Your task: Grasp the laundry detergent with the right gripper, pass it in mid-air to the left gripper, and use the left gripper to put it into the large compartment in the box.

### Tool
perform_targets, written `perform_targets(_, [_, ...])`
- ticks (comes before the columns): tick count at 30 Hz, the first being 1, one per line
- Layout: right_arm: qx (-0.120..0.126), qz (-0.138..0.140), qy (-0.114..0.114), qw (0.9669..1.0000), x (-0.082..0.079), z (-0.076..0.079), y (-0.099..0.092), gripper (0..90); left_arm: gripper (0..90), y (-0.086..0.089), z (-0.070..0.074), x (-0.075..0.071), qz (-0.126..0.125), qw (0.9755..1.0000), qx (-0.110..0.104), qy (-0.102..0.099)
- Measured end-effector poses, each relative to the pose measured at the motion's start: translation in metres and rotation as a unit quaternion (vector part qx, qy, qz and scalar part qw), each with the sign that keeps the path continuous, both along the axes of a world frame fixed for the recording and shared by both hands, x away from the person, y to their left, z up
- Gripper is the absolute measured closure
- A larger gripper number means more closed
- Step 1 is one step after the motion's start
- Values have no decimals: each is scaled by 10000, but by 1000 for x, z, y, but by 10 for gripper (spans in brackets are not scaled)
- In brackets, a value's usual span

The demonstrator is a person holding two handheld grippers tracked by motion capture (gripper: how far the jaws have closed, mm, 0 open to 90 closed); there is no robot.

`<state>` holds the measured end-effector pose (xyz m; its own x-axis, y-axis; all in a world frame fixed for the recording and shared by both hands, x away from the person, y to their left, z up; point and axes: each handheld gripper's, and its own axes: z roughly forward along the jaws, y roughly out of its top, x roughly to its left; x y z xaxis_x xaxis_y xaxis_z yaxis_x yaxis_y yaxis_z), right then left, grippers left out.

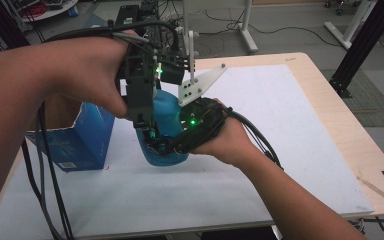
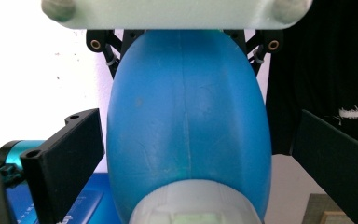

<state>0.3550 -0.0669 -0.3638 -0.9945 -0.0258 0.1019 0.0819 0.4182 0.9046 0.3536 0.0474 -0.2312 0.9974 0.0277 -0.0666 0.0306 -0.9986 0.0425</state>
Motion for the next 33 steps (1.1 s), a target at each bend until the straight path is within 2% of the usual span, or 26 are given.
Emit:
perform_targets(1, [6, -6, -8, 10000, 0, 0, 0, 452, 72, 0, 0, 0, 1, 10000, -12, 2])
perform_targets(9, [16, 4, -2, 10000, -1, 1, 0, 453, 74, -1, -1, 0, 10, 10000, -18, -32])
perform_targets(12, [21, -7, -5, 10000, -1, 1, 0, 453, 118, -2, 0, -1, 19, 10000, -13, -30])
perform_targets(17, [34, -4, -6, 10000, -1, 1, 0, 453, 119, -1, 0, 0, 25, 10000, -12, -65])
perform_targets(24, [54, -14, -8, 10000, -1, 1, -1, 453, 143, -3, 0, 1, 22, 10000, 22, -91])
perform_targets(26, [58, -15, -17, 10000, 0, 1, -1, 453, 183, -3, 0, 1, 28, 9999, 38, -91])
perform_targets(33, [56, -22, -8, 10000, 0, 1, -1, 453, 189, -4, -1, 1, 54, 9999, 96, -126])
